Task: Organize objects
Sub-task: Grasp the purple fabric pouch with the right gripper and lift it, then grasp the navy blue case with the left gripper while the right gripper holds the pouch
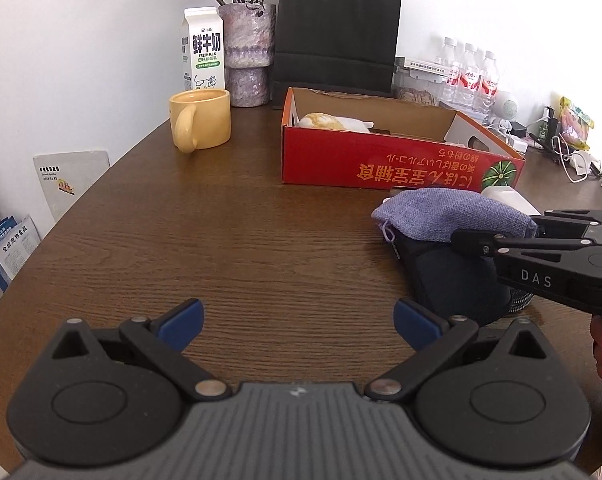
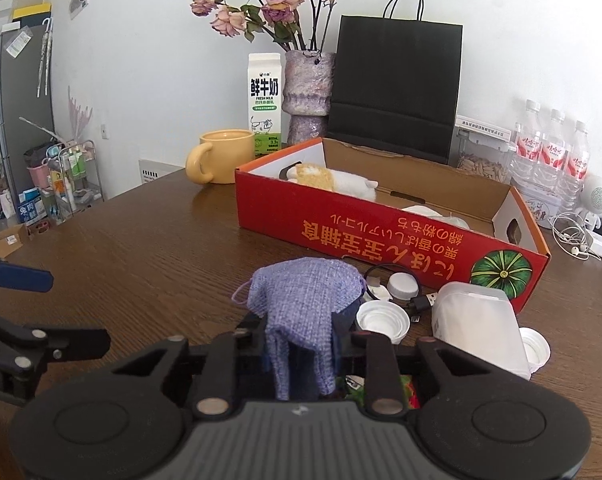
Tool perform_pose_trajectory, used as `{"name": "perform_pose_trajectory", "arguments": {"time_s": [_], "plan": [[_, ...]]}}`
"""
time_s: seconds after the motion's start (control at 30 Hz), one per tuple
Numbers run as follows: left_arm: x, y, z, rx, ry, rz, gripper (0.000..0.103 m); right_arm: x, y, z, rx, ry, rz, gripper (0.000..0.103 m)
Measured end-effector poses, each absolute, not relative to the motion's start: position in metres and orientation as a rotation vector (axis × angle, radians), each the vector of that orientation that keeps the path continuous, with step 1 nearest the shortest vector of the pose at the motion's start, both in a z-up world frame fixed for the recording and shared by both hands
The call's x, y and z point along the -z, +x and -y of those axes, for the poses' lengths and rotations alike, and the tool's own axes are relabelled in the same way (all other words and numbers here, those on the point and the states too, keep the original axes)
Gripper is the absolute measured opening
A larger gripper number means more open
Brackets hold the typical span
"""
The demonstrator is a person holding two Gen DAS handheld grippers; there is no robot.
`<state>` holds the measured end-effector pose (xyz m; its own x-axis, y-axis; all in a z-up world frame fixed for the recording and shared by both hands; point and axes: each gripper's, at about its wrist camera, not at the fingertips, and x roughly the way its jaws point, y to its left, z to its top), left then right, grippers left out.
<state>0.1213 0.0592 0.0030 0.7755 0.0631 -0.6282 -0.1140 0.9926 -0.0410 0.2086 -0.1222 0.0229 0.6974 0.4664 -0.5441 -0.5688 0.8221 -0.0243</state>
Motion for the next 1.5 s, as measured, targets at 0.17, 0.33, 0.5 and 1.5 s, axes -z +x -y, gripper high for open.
{"name": "perform_pose_trajectory", "arguments": {"time_s": [0.17,0.33,0.5,1.5], "plan": [[-0.003,0.121,-0.059,-0.095,-0.078,-0.678,0.103,-0.029,0.192,0.136,-0.591,-0.180,-0.447,0.010],[-0.002,0.120,-0.054,-0.085,-0.075,-0.684,0.103,-0.041,0.167,0.158,-0.575,-0.144,-0.337,0.009],[-0.003,0.123,-0.044,-0.057,-0.072,-0.685,0.103,-0.045,0.148,0.185,-0.523,-0.114,-0.289,0.009],[0.024,0.203,0.021,-0.011,-0.271,-0.732,0.093,-0.026,0.135,0.238,-0.390,-0.003,-0.272,0.009]]}}
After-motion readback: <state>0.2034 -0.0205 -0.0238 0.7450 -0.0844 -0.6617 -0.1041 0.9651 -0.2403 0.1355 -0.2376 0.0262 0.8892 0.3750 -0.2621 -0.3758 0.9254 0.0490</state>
